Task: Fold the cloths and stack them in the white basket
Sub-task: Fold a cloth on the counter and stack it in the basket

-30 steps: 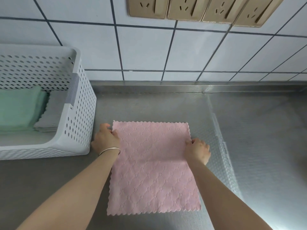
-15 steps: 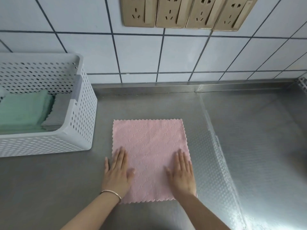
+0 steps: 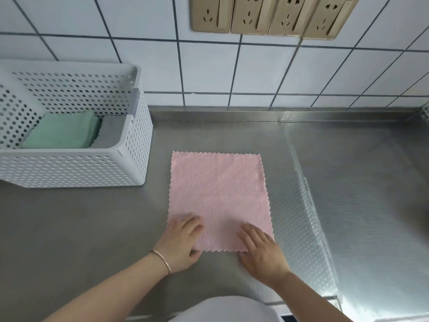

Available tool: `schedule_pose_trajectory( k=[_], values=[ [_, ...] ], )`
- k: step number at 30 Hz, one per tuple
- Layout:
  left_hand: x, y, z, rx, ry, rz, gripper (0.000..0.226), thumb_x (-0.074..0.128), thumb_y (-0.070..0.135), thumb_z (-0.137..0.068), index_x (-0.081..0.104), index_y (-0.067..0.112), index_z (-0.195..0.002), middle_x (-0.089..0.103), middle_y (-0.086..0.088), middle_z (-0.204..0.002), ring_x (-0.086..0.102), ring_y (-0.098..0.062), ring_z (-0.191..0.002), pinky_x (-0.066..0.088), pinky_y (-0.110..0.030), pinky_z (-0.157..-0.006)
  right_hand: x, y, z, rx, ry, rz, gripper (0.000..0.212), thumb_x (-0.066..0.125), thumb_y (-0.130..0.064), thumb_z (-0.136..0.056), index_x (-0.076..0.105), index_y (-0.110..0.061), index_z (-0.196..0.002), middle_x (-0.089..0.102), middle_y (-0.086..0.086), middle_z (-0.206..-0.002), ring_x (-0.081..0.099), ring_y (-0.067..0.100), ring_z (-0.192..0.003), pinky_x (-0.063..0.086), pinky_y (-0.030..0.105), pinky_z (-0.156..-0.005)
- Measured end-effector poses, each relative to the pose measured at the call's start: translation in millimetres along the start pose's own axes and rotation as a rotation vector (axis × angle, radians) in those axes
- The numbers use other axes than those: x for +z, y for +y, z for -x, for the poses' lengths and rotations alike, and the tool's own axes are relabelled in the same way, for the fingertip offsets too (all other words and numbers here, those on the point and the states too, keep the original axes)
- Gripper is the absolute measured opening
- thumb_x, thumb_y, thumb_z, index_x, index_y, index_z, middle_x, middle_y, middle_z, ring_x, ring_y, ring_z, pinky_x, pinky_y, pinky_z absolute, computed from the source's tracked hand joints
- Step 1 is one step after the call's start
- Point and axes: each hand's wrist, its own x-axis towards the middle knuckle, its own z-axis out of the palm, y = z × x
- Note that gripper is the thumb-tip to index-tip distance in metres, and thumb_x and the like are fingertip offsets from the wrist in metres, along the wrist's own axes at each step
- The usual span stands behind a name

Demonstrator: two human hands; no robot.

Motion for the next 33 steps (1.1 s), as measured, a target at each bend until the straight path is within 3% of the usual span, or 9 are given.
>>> schedule_pose_trajectory(
  k=[9, 14, 19, 22, 24, 26, 28, 30, 33],
  values=[
    [1.3, -3.2, 9.1, 0.046, -0.110, -0.093, 0.076, 0.066, 0.023, -0.040, 0.049, 0.018, -0.114, 0.046, -0.003, -0.126, 0.045, -0.026, -0.119, 0.056, -0.047, -0.070, -1.0, 15.1, 0.3, 0.036, 0.000, -0.015, 0.043, 0.034, -0.007, -0.072, 0.046, -0.018, -0.111, 0.068, 0.001, -0.107, 0.067, 0.018, -0.095, 0.057, 0.026, -0.072],
    [1.2, -15.9, 10.0, 0.061, 0.062, 0.058, 0.047, 0.034, 0.009, -0.066, 0.047, 0.019, -0.109, 0.045, 0.004, -0.118, 0.054, -0.019, -0.109, 0.058, -0.031, -0.068, -8.6, 15.9, -4.7, 0.087, 0.018, -0.020, 0.043, 0.033, -0.005, -0.068, 0.048, -0.018, -0.107, 0.071, -0.001, -0.100, 0.069, 0.017, -0.089, 0.058, 0.023, -0.067],
    [-6.6, -29.7, 21.1, -0.088, 0.165, 0.284, 0.030, 0.041, 0.021, -0.071, 0.068, 0.024, -0.084, 0.058, 0.015, -0.103, 0.068, -0.008, -0.078, 0.052, -0.016, -0.055, -3.3, 26.7, -3.9, 0.167, 0.085, -0.136, 0.050, 0.072, 0.013, -0.054, 0.071, -0.018, -0.093, 0.071, -0.008, -0.101, 0.059, 0.007, -0.095, 0.057, 0.021, -0.056],
    [-22.2, -34.9, 25.1, -0.155, 0.099, 0.326, 0.033, 0.040, 0.027, -0.072, 0.070, 0.032, -0.083, 0.070, 0.017, -0.092, 0.069, -0.005, -0.073, 0.049, -0.014, -0.062, -12.0, 29.7, -6.9, 0.239, 0.016, -0.203, 0.039, 0.072, 0.007, -0.067, 0.075, -0.021, -0.094, 0.070, -0.012, -0.104, 0.065, 0.011, -0.096, 0.058, 0.028, -0.066],
    [-37.7, -35.8, 25.4, -0.206, -0.001, 0.368, 0.034, 0.037, 0.031, -0.084, 0.068, 0.031, -0.099, 0.069, 0.015, -0.102, 0.066, -0.008, -0.091, 0.045, -0.016, -0.074, -30.9, 32.8, -12.9, 0.323, -0.130, -0.236, 0.030, 0.055, -0.005, -0.087, 0.071, -0.025, -0.103, 0.067, -0.012, -0.106, 0.061, 0.010, -0.097, 0.051, 0.025, -0.081],
    [-48.0, -39.9, 23.3, -0.254, -0.177, 0.406, 0.027, 0.043, 0.030, -0.094, 0.065, 0.023, -0.108, 0.068, 0.006, -0.107, 0.061, -0.014, -0.099, 0.039, -0.019, -0.073, -53.7, 38.2, -19.0, 0.354, -0.379, -0.260, 0.024, 0.046, -0.018, -0.096, 0.066, -0.026, -0.085, 0.063, -0.010, -0.090, 0.055, 0.012, -0.086, 0.041, 0.018, -0.072],
    [-55.6, -46.3, 17.9, -0.326, -0.296, 0.498, 0.021, 0.051, 0.029, -0.093, 0.065, 0.015, -0.099, 0.065, 0.001, -0.086, 0.059, -0.014, -0.080, 0.032, -0.018, -0.061, -72.0, 44.9, -25.5, 0.332, -0.525, -0.232, 0.030, 0.045, -0.025, -0.096, 0.050, -0.025, -0.067, 0.051, -0.012, -0.074, 0.049, 0.013, -0.078, 0.033, 0.015, -0.062],
    [-61.1, -56.9, 13.2, -0.408, -0.335, 0.610, 0.023, 0.056, 0.032, -0.089, 0.060, 0.014, -0.076, 0.050, 0.005, -0.064, 0.043, -0.008, -0.058, 0.026, -0.017, -0.052, -83.9, 55.0, -32.5, 0.378, -0.578, -0.308, 0.020, 0.052, -0.029, -0.094, 0.061, -0.026, -0.077, 0.054, -0.014, -0.080, 0.050, 0.008, -0.080, 0.036, 0.017, -0.067],
    [-66.4, -70.5, 3.0, -0.550, -0.275, 0.772, 0.025, 0.060, 0.033, -0.087, 0.062, 0.014, -0.070, 0.056, 0.008, -0.065, 0.045, -0.004, -0.057, 0.032, -0.017, -0.056, -94.1, 65.5, -49.0, 0.526, -0.508, -0.534, 0.019, 0.060, -0.030, -0.089, 0.064, -0.026, -0.071, 0.062, -0.003, -0.071, 0.051, 0.011, -0.066, 0.044, 0.024, -0.062]
  ],
)
